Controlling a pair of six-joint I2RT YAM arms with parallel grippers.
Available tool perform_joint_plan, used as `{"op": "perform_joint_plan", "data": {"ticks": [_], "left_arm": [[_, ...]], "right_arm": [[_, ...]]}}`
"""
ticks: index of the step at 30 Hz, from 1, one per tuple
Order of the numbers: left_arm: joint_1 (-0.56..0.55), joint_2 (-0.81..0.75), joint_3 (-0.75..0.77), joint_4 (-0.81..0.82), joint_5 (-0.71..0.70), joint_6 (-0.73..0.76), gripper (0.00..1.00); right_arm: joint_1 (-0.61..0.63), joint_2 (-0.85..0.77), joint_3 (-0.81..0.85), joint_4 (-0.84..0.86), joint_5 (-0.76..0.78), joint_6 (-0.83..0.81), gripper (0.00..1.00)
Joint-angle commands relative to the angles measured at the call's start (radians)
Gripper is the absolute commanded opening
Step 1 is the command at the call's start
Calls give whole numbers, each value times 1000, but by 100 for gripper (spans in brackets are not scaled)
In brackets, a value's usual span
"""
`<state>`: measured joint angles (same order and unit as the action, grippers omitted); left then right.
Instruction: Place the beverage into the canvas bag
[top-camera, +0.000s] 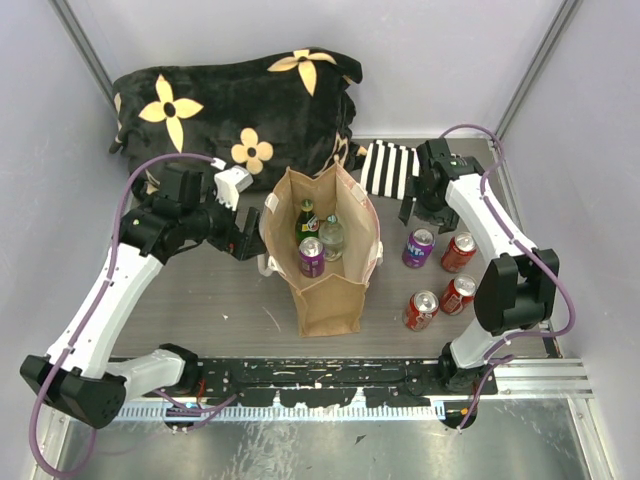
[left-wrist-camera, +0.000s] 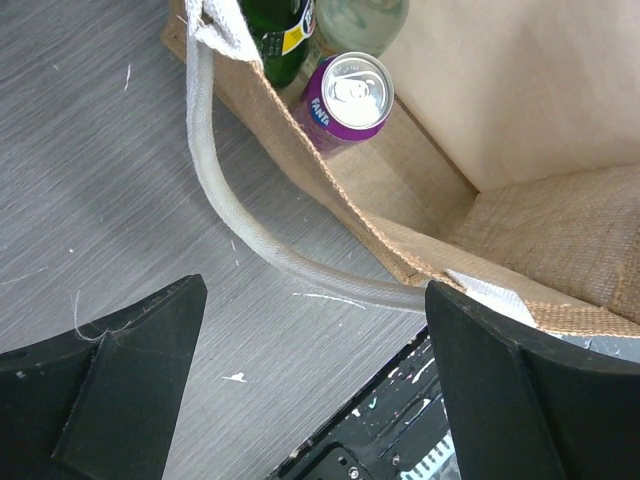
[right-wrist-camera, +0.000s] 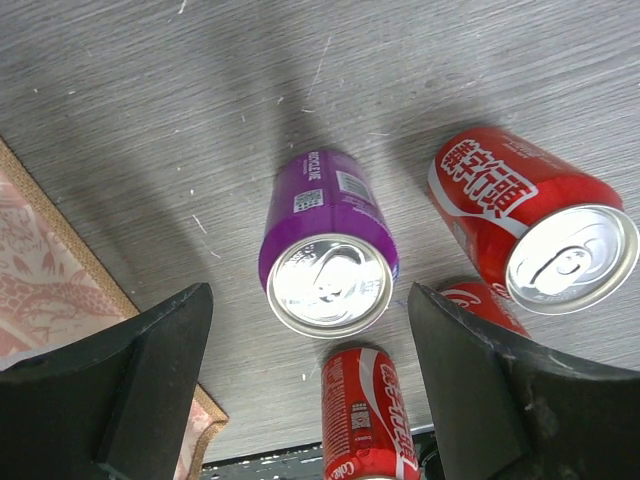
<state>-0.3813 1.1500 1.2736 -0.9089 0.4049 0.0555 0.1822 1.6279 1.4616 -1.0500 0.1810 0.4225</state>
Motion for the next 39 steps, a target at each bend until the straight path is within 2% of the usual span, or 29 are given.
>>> {"op": "perform_joint_plan", "data": {"ticks": [1,11,26,28,29,30,31,32,33,34,35,39], "left_arm": [[4,-39,-2,38,25,-16,98],[4,-56,-23,39,39,-40,98],[4,-61,-23,30,40,-16,98],[4,-66,-25,27,42,-12,98],[4,-68,-25,24,42,-10,98],[4,-68,-25,21,43,-7,98],[4,-69,-24,13,47,-1,98],[3,-69,-23,9,52,1,98],[4,-69,-21,-1,58,1,98],[4,-67,-20,-10,70,5,98],[3,-64,-18,-20,82,7,98],[-14,-49,-19,-49,100,19,98]], "right_arm": [[-24,-24,6,19,-8,-34,85],[-50,-43,-128,97,-83,-44,85],[-50,42,-145,95,-92,-60,82],[-50,43,-143,94,-84,-59,75],[-51,40,-139,92,-82,-56,66],[-51,36,-133,90,-84,-55,54],[-51,30,-120,84,-88,-52,34],[-51,24,-111,77,-91,-49,19],[-51,19,-88,67,-97,-47,9],[-51,12,-68,55,-105,-45,3],[-50,4,-42,42,-114,-42,1],[-51,-37,92,-1,-152,-25,1]]}}
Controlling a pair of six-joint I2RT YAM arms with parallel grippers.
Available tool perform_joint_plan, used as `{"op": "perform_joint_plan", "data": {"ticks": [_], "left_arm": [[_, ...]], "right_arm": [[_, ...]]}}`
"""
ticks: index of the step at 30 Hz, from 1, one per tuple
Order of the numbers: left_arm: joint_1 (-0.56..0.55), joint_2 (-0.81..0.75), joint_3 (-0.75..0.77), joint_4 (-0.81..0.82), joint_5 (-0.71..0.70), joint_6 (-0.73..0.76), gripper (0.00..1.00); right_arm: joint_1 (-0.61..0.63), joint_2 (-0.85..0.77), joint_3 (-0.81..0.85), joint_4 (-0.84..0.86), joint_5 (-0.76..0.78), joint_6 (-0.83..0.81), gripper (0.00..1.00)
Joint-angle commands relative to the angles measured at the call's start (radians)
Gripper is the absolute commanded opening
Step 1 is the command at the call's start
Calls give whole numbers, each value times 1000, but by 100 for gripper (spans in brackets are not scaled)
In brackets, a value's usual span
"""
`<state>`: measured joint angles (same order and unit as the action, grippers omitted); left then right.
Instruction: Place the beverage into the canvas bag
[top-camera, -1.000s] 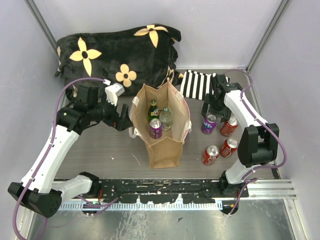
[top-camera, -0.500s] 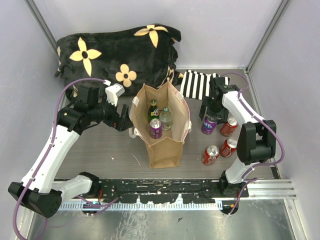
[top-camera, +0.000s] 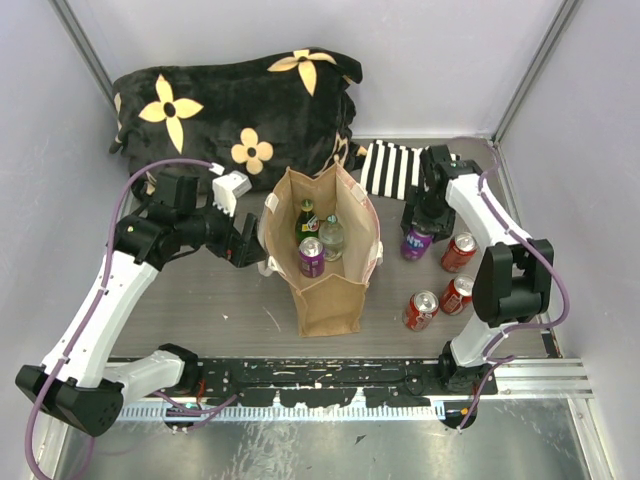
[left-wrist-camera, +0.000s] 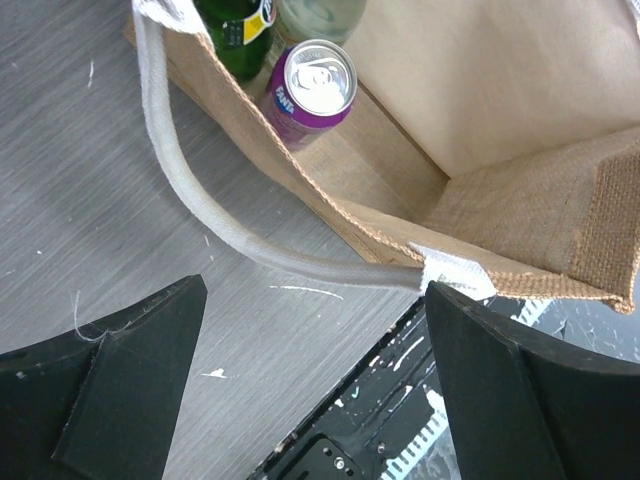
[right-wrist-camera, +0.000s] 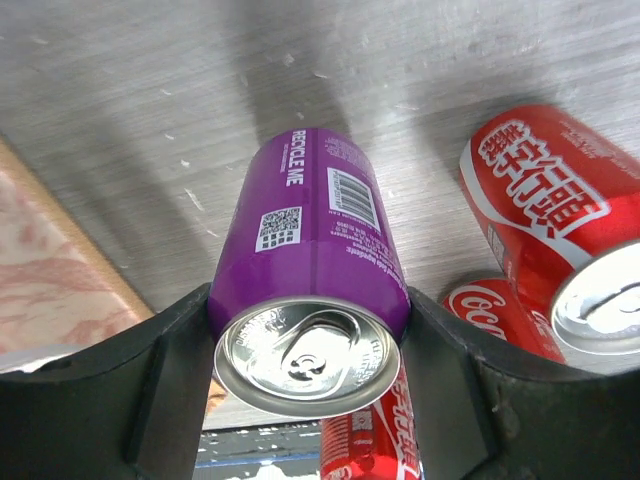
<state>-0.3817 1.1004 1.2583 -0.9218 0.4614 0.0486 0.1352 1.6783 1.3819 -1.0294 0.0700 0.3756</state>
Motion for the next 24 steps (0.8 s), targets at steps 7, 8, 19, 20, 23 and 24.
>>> {"op": "perform_joint_plan", "data": {"ticks": [7,8,19,20,23,24], "left_arm": [[-49,21,43,-27,46,-54,98],[-49,29,60,-31,56,-78,98],[-51,54,36,-31,186,-306,98],[-54,51,9,-25,179,-314,98],[-71,42,-45,-19,137,-307,98],[-79,38,-63,-18,126,-306,98]], "right_arm": [[0,-104,490,-117,-113,43,1],[2,-106,527,-125,-121,46,1],[157,-115,710,-141,-160,92,1],[179,-117,719,-141,-154,97,1],[250,-125,749,-144,-131,112,1],[271,-128,757,-146,-123,119,1]]}}
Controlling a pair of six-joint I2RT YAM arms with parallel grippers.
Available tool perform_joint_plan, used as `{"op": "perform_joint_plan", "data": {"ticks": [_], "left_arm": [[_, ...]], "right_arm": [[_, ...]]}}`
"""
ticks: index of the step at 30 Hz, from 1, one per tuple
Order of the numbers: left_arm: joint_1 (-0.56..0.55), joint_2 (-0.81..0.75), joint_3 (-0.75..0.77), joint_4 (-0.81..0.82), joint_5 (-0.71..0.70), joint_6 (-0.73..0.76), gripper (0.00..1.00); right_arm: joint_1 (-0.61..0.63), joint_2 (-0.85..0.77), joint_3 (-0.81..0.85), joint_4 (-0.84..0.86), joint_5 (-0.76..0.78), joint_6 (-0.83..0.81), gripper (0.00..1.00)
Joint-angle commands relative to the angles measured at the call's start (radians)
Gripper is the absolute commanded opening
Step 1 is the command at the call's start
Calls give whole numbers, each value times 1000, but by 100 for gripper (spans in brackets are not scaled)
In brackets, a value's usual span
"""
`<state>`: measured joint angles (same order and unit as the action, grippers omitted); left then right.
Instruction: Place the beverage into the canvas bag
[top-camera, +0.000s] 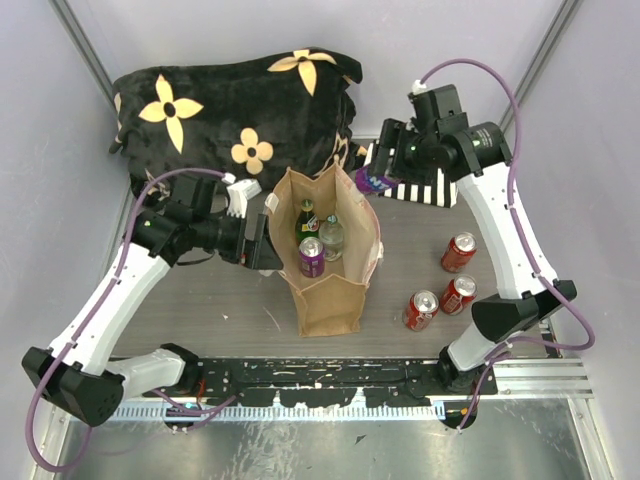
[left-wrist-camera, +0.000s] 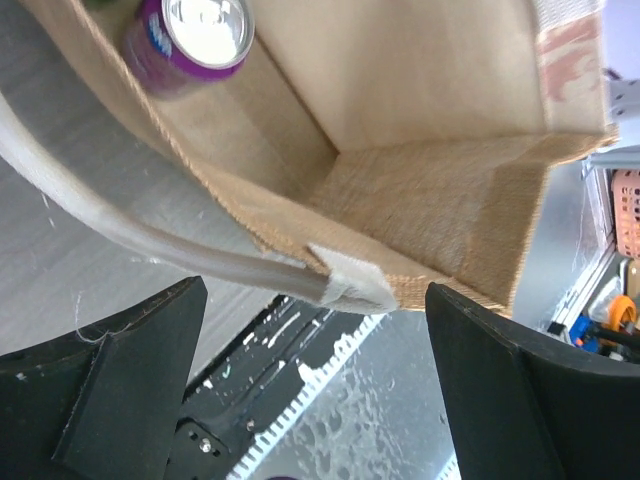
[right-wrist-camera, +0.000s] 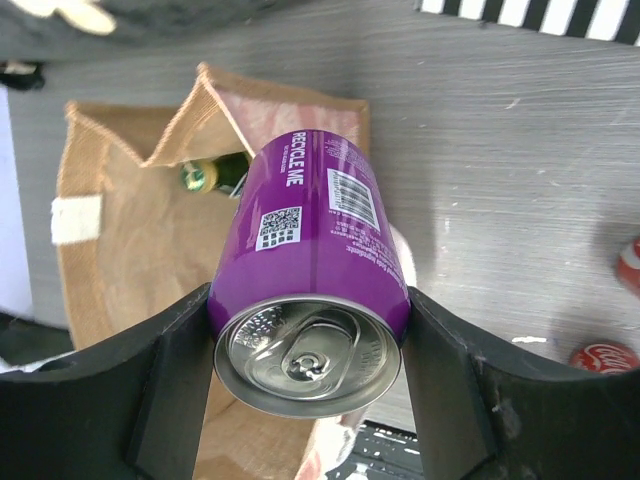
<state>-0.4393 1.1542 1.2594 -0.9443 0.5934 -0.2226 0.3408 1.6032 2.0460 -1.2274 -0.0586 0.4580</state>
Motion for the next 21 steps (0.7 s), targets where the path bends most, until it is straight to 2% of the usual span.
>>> {"op": "perform_joint_plan", "data": {"ticks": [1,11,16,21], "left_arm": [[-30,-21,-80,5,-15,-34,98],[-114,-65,-124,-23,-73,23,98],[-139,-88,-125,-44,-87,48,98],[-161,-103,-117,-55,-102,68,98]], "right_arm": [[97,-57,98,51,11,46,1],[328,-77,69,20,96,103,1],[385,-71,46,-34,115,109,1],[436,-72,-45,-85,168,123,1]]}}
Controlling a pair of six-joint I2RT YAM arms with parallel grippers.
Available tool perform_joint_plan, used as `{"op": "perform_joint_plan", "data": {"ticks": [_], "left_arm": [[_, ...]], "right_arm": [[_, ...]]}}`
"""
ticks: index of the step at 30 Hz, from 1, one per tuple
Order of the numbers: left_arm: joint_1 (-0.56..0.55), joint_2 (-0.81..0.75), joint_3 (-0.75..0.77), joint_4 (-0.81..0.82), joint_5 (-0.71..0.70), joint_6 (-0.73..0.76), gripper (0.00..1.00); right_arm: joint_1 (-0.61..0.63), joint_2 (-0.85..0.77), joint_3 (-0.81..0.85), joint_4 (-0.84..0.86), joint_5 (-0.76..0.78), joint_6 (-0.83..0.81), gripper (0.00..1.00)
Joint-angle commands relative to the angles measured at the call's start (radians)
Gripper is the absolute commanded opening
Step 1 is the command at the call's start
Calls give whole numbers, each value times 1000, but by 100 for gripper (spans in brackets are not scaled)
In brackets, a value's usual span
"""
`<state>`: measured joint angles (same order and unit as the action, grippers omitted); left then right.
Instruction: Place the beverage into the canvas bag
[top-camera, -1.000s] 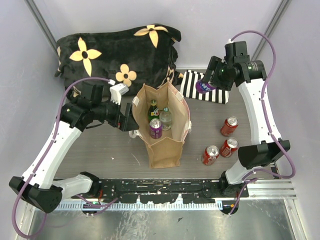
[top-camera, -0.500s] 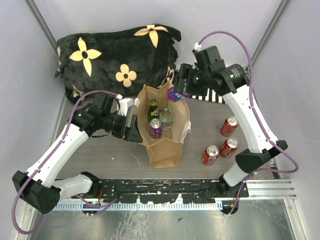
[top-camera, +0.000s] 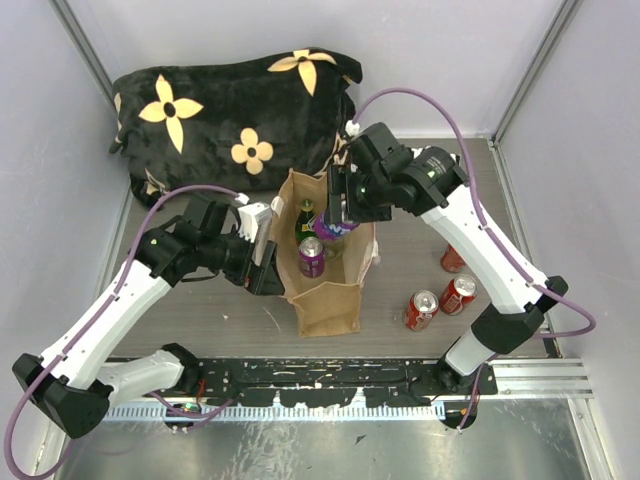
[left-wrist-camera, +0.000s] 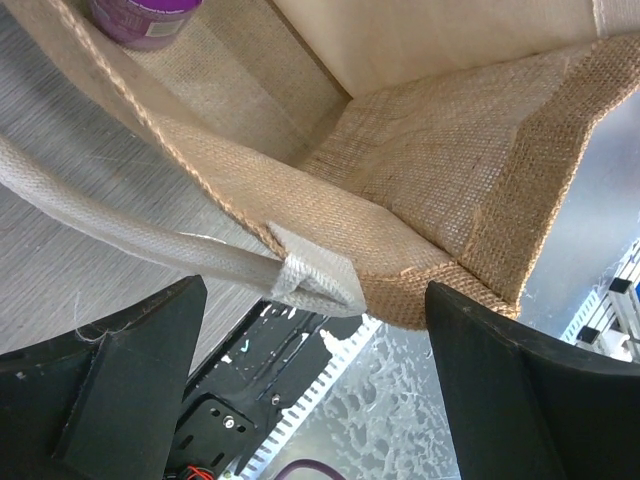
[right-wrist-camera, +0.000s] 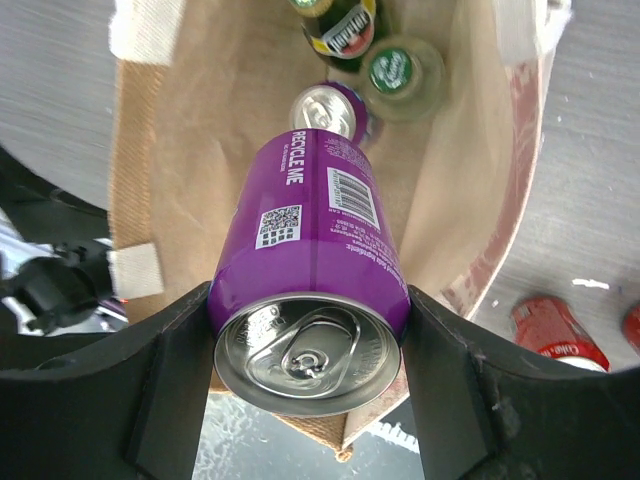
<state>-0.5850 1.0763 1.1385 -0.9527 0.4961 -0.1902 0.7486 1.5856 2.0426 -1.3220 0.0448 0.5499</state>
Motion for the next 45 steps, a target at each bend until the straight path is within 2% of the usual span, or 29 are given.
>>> {"op": "perform_joint_plan", "data": {"ticks": [1,15,26,45], "left_arm": [[-16,-25,9,-46,-7,39,98],[-26,48,106,12,13,41,98],[-43,95,151,52,35,27,98],[-47,81,135,53,41,46,98]], "right_arm": [[36,-56,-64,4,80,35,1],[90,-38,-344,142,228,56,1],[94,44,-415,259,238,36,1],[94,131,-550,387,230,1,1]]}}
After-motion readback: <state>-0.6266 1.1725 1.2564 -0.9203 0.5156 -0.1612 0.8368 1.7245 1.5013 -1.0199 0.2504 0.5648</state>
